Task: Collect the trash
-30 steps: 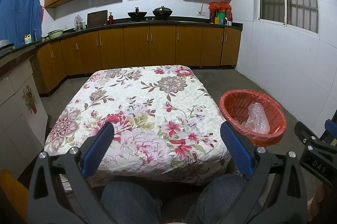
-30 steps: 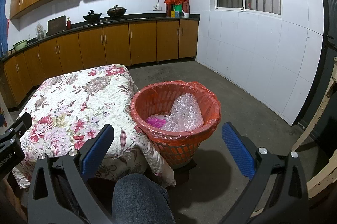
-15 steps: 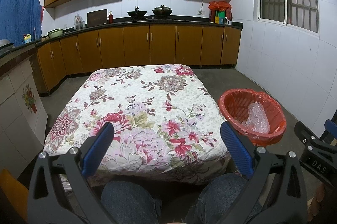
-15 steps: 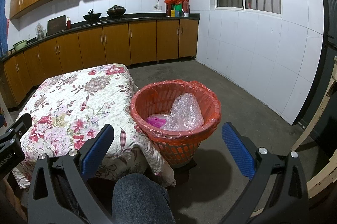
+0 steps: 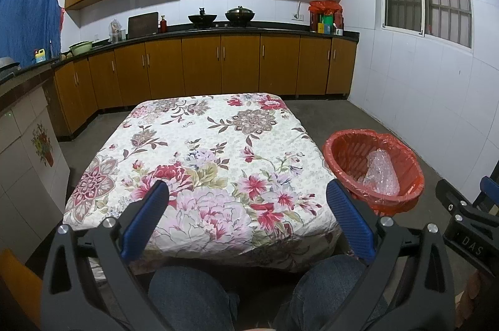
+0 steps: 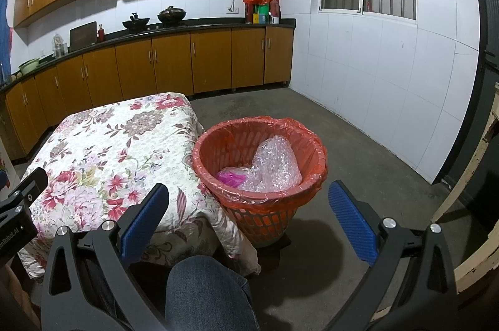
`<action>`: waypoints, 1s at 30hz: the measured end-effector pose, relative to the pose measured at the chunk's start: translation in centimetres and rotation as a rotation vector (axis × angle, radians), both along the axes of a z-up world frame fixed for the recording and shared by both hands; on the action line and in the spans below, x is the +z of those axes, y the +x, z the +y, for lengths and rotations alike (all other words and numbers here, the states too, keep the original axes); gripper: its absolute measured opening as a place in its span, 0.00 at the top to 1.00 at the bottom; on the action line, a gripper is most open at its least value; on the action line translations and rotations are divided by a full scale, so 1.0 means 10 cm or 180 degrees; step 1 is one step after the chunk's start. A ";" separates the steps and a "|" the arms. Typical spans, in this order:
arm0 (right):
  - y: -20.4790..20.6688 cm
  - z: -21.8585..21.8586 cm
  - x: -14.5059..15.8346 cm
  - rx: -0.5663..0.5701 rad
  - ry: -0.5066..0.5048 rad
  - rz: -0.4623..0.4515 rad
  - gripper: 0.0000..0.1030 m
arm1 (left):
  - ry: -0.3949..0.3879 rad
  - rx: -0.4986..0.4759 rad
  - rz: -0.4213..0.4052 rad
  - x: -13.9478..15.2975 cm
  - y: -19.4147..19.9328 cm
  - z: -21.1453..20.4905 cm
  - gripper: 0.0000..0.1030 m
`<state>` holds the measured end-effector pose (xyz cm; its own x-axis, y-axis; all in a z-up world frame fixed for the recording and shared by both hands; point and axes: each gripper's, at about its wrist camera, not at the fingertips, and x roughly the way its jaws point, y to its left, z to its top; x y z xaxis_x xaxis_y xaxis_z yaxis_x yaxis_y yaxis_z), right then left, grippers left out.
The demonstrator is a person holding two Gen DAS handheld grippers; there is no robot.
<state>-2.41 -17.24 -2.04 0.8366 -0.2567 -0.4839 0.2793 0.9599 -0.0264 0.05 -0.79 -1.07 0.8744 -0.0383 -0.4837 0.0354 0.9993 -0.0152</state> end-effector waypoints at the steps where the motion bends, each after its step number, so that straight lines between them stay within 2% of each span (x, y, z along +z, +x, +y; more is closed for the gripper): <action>1: 0.00 0.00 0.00 0.0000 0.0000 0.0001 0.02 | 0.0000 0.0001 0.0000 0.00 0.00 0.00 0.04; 30: -0.01 -0.01 -0.01 -0.0003 0.0004 0.0012 0.02 | 0.0000 -0.0001 0.0007 -0.01 -0.01 -0.02 0.04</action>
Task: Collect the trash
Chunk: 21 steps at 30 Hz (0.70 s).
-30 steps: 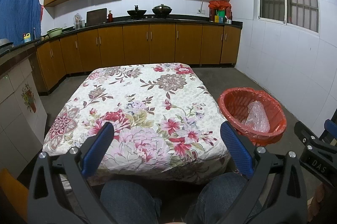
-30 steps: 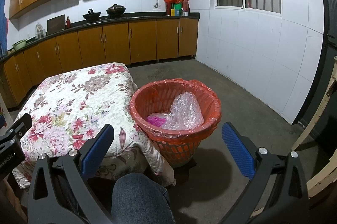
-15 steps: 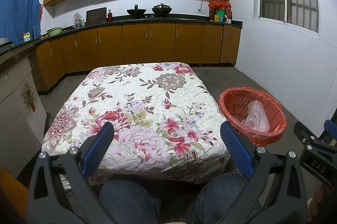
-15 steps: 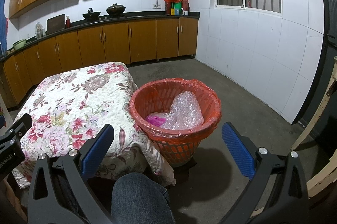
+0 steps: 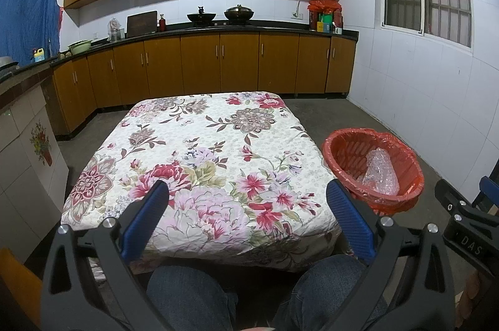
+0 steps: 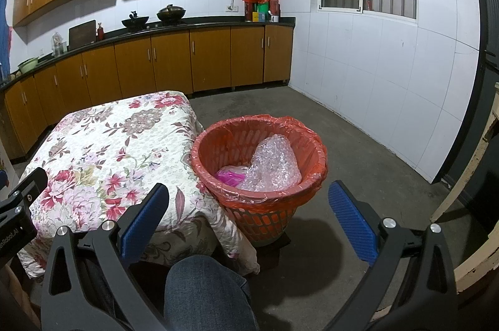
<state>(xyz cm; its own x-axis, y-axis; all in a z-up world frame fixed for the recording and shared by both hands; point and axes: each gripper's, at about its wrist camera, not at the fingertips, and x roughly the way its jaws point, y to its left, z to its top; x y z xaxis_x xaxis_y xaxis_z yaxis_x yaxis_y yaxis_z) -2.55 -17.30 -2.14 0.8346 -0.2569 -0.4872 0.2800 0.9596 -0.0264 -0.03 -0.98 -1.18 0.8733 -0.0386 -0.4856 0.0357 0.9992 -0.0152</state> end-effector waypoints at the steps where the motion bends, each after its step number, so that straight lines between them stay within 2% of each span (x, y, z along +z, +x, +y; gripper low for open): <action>1: 0.00 0.00 0.00 0.0000 0.0001 0.0001 0.02 | -0.0002 -0.0006 0.0003 0.00 0.00 0.00 0.04; 21: 0.00 0.00 -0.01 -0.0001 0.0006 0.0012 0.02 | 0.0029 -0.0001 -0.0012 -0.01 0.01 -0.02 0.04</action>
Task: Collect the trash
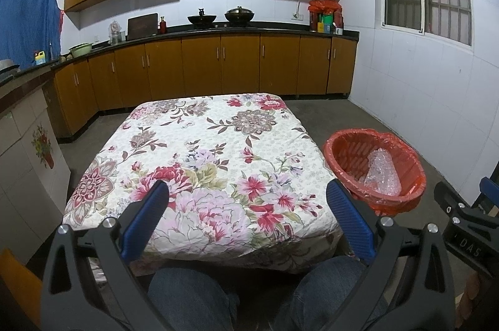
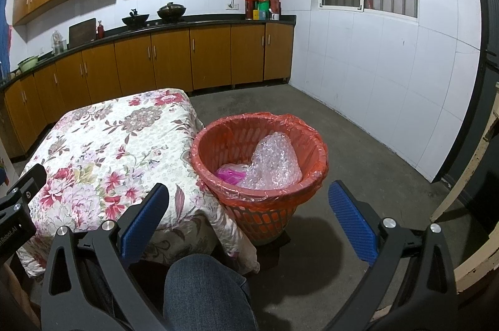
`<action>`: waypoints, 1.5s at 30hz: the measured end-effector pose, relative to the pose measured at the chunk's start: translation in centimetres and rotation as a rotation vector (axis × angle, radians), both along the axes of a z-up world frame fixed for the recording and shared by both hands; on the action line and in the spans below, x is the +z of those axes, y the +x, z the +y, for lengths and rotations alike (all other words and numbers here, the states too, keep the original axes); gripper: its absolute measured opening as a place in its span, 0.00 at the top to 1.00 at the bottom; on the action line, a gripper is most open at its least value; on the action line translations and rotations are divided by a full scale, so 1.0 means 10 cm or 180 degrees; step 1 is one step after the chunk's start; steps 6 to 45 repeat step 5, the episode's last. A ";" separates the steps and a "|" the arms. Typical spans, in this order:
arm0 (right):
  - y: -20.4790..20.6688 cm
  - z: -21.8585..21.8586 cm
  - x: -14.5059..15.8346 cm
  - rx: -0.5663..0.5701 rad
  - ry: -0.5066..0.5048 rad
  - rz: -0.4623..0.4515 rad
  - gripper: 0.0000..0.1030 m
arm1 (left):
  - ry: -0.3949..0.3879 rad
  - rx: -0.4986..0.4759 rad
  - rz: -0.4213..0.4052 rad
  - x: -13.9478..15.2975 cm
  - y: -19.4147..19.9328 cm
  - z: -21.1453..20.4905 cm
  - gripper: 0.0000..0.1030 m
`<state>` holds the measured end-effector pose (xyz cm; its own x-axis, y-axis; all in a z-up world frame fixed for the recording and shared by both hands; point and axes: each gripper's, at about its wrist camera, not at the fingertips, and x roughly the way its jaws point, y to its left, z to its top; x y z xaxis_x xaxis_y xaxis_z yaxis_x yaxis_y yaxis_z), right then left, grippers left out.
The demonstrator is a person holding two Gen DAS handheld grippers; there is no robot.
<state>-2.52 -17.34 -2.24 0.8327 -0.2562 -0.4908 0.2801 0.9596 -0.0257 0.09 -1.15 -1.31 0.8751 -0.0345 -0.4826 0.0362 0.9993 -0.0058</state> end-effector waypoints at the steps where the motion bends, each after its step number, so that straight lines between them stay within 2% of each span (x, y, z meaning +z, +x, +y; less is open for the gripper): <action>1: 0.00 0.00 0.00 0.0000 0.0001 0.0001 0.02 | 0.0002 -0.0001 0.0001 0.00 -0.01 0.00 0.04; 45: -0.01 0.00 -0.01 -0.0001 0.0002 0.0001 0.02 | -0.0001 -0.0005 0.0003 0.01 -0.01 0.00 0.04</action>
